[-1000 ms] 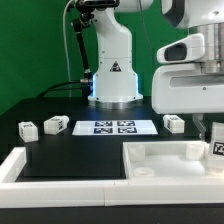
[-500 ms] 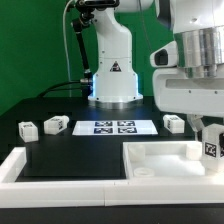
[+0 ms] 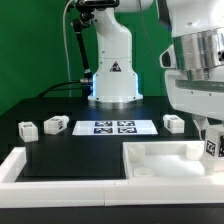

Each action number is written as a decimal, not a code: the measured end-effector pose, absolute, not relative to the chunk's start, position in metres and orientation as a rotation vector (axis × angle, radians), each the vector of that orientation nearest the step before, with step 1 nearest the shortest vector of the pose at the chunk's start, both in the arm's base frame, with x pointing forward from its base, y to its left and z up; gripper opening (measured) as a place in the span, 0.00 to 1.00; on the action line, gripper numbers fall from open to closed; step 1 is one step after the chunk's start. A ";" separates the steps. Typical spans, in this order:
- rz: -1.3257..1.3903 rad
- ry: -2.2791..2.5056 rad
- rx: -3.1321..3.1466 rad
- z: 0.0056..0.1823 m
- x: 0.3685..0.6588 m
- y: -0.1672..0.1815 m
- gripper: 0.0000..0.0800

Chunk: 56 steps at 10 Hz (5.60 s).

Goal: Assemble square table

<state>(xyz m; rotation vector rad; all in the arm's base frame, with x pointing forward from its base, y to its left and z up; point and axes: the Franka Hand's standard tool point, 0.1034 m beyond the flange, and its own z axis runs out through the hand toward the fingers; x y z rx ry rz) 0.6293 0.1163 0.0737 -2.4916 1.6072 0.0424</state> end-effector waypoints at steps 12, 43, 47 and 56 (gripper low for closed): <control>-0.035 0.055 -3.059 0.078 0.628 0.119 0.56; -0.080 -0.099 -3.057 0.082 0.628 0.114 0.47; -0.062 0.287 -3.039 0.082 0.628 0.114 0.36; 0.070 1.862 -2.319 0.079 0.625 0.124 0.36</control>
Offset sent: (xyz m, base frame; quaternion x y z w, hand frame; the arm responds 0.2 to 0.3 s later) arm 0.0000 0.0000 0.0000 0.0000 0.0000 -0.1296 0.9916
